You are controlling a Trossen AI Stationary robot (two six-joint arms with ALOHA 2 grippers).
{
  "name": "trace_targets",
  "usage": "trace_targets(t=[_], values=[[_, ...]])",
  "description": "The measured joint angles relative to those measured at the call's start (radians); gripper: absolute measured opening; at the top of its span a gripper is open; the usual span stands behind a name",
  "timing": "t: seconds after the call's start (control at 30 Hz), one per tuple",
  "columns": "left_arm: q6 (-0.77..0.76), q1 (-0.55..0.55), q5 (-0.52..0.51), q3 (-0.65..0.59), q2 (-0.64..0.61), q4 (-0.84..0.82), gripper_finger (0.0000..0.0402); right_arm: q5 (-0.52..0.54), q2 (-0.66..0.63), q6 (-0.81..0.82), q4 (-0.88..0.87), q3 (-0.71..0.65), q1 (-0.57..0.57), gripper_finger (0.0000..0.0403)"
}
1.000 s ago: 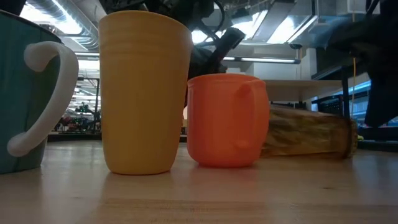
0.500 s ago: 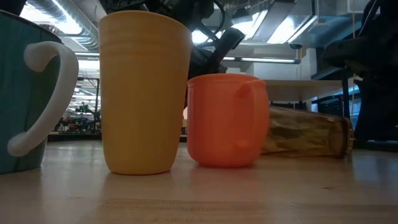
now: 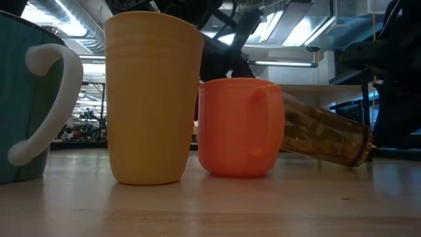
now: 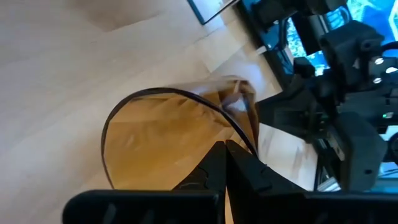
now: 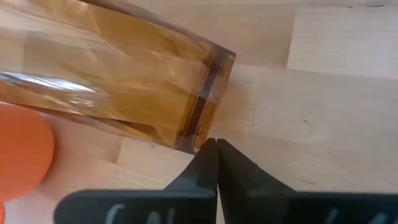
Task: Stack small to large cups/mugs on shelf
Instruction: Put the brown cup on the shelf
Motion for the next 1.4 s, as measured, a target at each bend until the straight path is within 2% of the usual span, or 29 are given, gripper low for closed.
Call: trace_targets(t=[0.23, 0.4, 0.5, 0.63, 1.1, 1.4], values=[[-0.001, -0.003, 0.025, 0.029, 0.0, 0.002, 0.0, 0.031, 0.002, 0.002, 0.025, 0.0, -0.001, 0.0002], [0.035, -0.003, 0.04, 0.117, 0.0, -0.035, 0.0, 0.039, 0.052, -0.072, 0.192, 0.001, -0.032, 0.0002], [0.081, -0.003, 0.052, 0.212, -0.001, -0.182, 0.0, 0.013, 0.098, -0.138, 0.292, 0.001, -0.049, 0.0002], [0.156, -0.006, 0.028, 0.296, -0.001, -0.378, 0.0, -0.024, 0.126, -0.172, 0.327, 0.001, -0.053, 0.0002], [0.157, -0.024, 0.018, 0.298, -0.001, -0.321, 0.0, 0.015, 0.118, -0.192, 0.336, 0.002, -0.062, 0.0002], [0.154, -0.024, 0.018, 0.298, -0.001, -0.281, 0.0, 0.029, 0.118, -0.378, 0.51, 0.002, -0.129, 0.0002]])
